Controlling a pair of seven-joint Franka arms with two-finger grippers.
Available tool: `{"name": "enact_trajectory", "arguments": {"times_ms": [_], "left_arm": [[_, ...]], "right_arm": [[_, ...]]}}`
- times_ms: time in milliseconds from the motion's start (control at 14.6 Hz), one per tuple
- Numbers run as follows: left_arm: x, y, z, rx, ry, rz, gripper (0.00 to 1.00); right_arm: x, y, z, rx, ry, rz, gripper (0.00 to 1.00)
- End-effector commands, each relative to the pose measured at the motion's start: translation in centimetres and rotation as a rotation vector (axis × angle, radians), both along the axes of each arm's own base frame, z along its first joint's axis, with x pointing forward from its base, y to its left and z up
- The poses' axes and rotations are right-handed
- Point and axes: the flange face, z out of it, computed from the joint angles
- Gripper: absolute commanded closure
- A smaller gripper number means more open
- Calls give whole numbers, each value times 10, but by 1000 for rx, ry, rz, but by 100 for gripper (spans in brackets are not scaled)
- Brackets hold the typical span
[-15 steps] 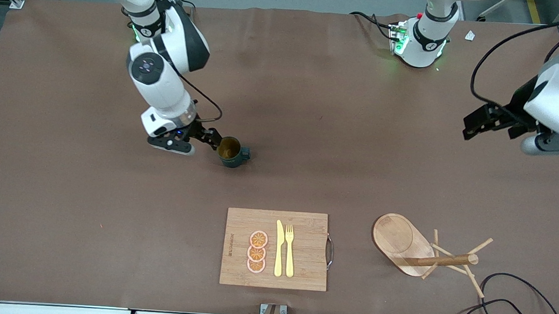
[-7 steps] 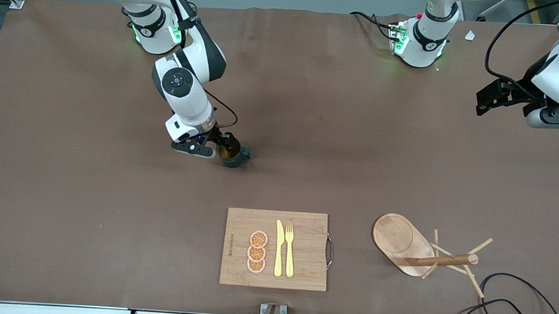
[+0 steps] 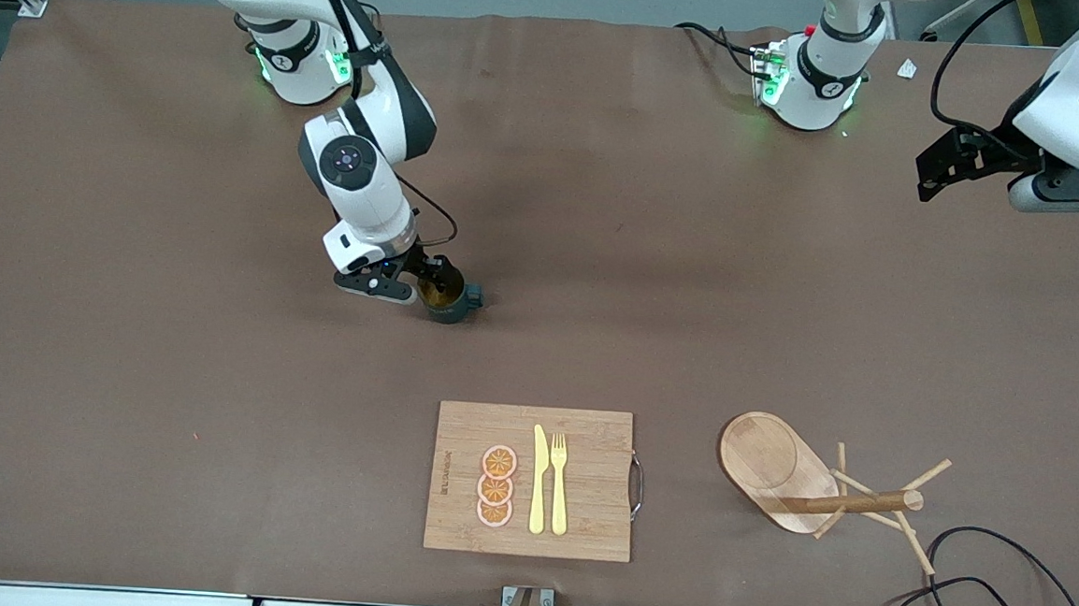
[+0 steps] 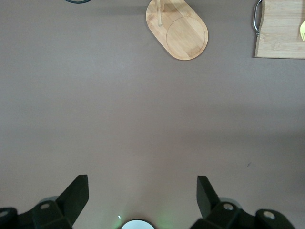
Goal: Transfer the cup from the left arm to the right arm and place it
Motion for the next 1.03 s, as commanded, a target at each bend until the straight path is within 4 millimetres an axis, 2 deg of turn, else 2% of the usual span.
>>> {"name": "enact_trajectory", "arguments": {"times_ms": [0, 205, 342, 890, 959], "left_arm": [[-3, 11, 0, -27, -13, -59, 0], [-6, 23, 3, -30, -15, -105, 0], [-5, 35, 4, -37, -15, -135, 0], [-3, 36, 6, -37, -22, -120, 0], [-3, 36, 7, -37, -23, -120, 0]], "right_arm": [[11, 9, -11, -11, -3, -90, 15], [18, 18, -6, -29, 22, -138, 31], [21, 19, -3, -37, 32, -140, 46], [21, 19, -4, -35, 29, -148, 85], [20, 20, -4, -34, 30, -154, 93]]}}
